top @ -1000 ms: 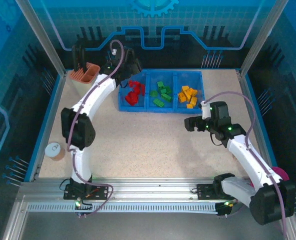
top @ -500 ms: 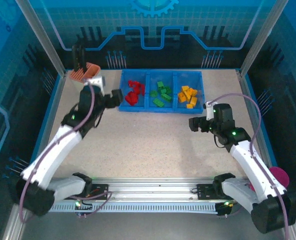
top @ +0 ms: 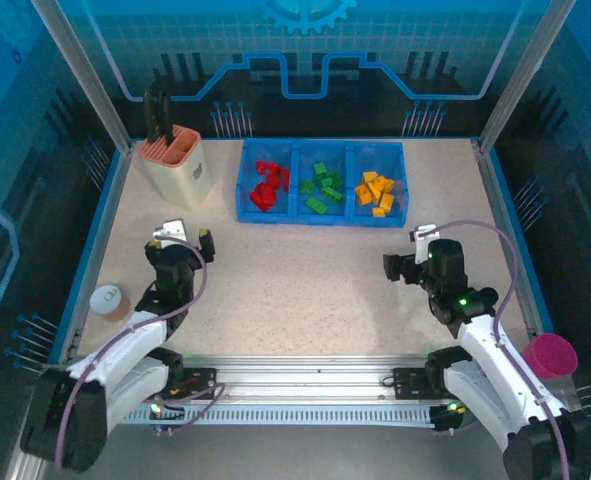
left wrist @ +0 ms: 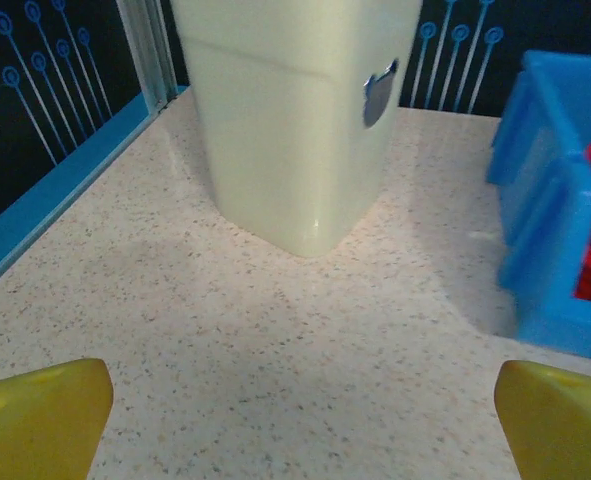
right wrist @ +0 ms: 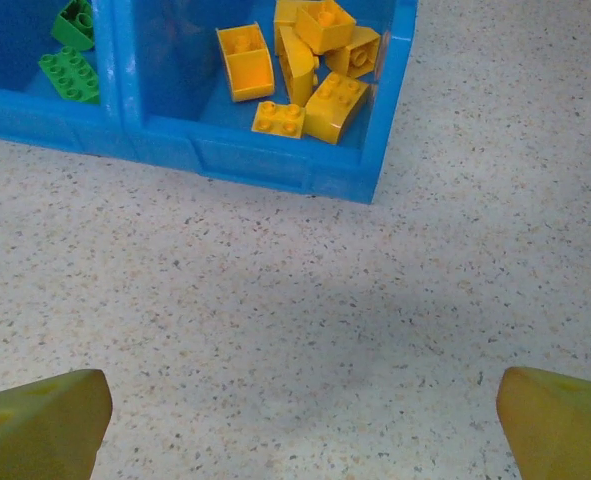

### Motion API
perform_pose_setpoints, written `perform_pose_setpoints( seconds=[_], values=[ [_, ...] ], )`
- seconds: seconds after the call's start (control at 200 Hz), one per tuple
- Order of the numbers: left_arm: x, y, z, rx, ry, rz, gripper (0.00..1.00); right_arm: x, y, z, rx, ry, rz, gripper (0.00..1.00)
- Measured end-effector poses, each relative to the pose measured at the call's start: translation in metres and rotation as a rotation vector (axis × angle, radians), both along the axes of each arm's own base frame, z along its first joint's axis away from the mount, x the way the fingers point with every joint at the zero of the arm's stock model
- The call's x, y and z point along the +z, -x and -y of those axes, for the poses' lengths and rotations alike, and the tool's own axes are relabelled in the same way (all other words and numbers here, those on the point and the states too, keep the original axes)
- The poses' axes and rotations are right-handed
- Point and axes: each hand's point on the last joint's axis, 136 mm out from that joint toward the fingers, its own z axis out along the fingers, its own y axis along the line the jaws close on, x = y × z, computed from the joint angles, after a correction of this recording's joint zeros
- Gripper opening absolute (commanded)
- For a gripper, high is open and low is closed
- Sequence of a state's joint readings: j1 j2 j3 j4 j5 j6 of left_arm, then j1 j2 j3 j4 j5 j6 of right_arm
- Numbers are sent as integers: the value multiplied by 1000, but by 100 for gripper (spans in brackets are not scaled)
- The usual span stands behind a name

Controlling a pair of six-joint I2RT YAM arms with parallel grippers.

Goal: Sort the legos into containers by color
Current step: Reset both arms

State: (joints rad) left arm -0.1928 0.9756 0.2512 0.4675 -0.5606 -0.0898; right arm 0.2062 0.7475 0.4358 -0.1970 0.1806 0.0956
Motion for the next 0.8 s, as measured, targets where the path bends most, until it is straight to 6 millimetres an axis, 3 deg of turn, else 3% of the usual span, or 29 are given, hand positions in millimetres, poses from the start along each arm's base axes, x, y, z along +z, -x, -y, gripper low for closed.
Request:
perform_pose_setpoints(
  seconds=[0.14,0.4,0.475,0.665,0.801],
  values=[
    [-31,-15,-5,-28,-28,-28,99,3,-10,-1,5,2,62,100],
    [-59,-46,18,-186,-29,-19,99,11,-32,-5,37,37,164,100],
    [-73,-46,21,-203,-26,-61,99,10,-37,-2,37,54,190,100],
    [-47,-74,12,-180,-11,-10,99,-5,-50,6,39,82,222,100],
    [-43,-77,9,-174,-3,-2,99,-20,-60,2,68,62,229,100]
  ],
)
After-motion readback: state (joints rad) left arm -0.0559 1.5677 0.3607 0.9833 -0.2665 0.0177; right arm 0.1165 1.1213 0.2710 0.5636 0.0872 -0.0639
